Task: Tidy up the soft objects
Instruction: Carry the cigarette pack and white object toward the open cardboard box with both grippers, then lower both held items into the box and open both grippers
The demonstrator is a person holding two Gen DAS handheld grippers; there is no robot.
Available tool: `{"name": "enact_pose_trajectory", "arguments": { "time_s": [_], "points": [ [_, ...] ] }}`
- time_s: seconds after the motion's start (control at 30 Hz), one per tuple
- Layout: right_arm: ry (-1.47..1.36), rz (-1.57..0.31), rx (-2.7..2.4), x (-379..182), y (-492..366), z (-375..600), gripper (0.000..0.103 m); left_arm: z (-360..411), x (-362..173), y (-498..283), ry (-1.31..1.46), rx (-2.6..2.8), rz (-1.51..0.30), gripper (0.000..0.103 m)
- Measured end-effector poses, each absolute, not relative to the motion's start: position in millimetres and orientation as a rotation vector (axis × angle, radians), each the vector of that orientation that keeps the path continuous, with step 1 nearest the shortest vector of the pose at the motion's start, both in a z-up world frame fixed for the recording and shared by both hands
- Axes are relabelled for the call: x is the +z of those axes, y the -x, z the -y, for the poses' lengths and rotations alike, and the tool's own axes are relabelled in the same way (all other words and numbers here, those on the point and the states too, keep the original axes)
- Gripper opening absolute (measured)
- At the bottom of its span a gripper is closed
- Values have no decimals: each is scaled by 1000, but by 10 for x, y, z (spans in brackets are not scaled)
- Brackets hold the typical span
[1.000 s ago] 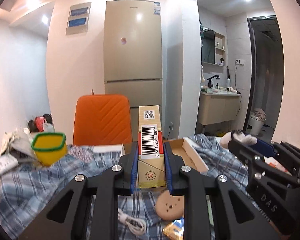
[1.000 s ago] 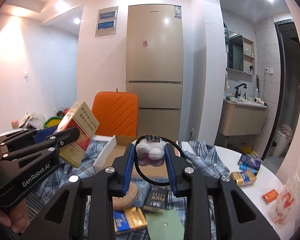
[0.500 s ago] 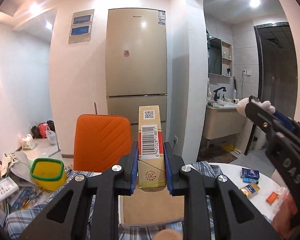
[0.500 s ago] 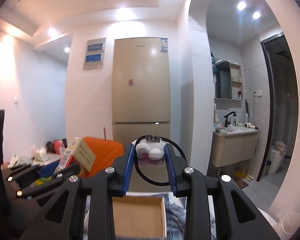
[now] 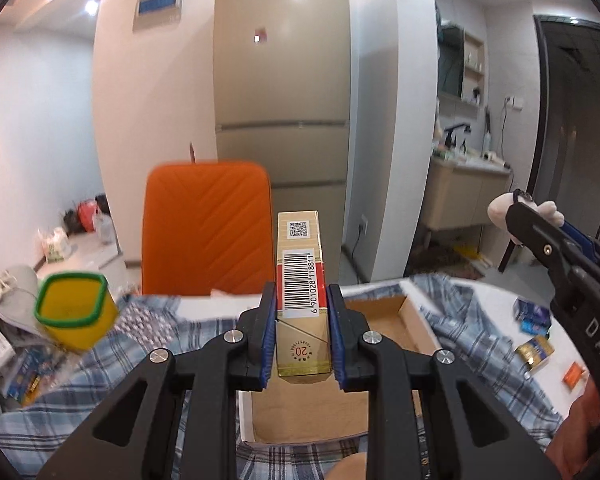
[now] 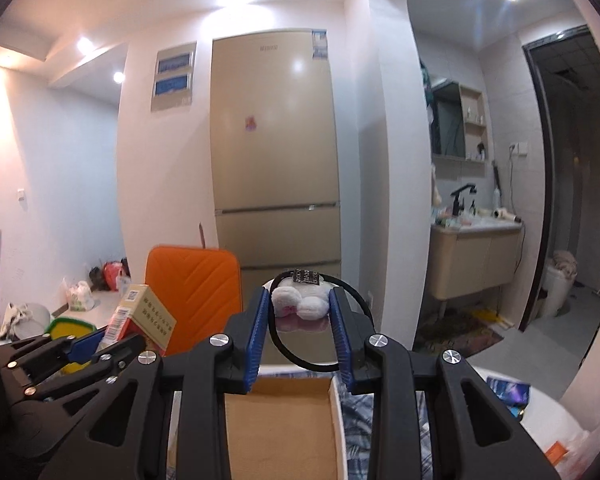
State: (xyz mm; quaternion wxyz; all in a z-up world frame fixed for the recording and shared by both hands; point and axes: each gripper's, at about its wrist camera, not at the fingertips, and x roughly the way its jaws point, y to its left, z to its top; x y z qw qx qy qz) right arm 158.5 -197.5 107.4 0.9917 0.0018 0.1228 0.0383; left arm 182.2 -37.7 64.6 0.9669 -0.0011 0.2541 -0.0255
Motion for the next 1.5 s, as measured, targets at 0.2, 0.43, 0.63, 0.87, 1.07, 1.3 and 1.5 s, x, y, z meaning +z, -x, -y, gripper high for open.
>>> {"name": "enact_pose_trajectory", "arguments": {
  "time_s": [0.2,0.43,0.63,0.87,1.07,1.3,1.5],
  "points": [
    [35,-359,81,638,-1923,1901,32,392,243,-2102,-16,-61,-657,22],
    [50,-478,104,176,-2188,1834,32,374,-32,-2240,-28,-69,-769,22],
    [64,-569,137,-116,-2329,1768,32,369,-187,-2321,-22,-74,-840,22],
    [64,-645,159,-343,-2443,1740,32,403,-258,-2330,-34,-77,-865,22],
    [61,-649,175,-364,-2439,1723,32,352,-243,-2348,-19,-90,-839,35],
    [61,-633,149,-329,-2432,1785,55,291,-123,-2297,1,-76,-780,63],
    [76,-623,139,-303,-2412,1784,55,268,-107,-2303,-4,-58,-772,63]
  ]
}}
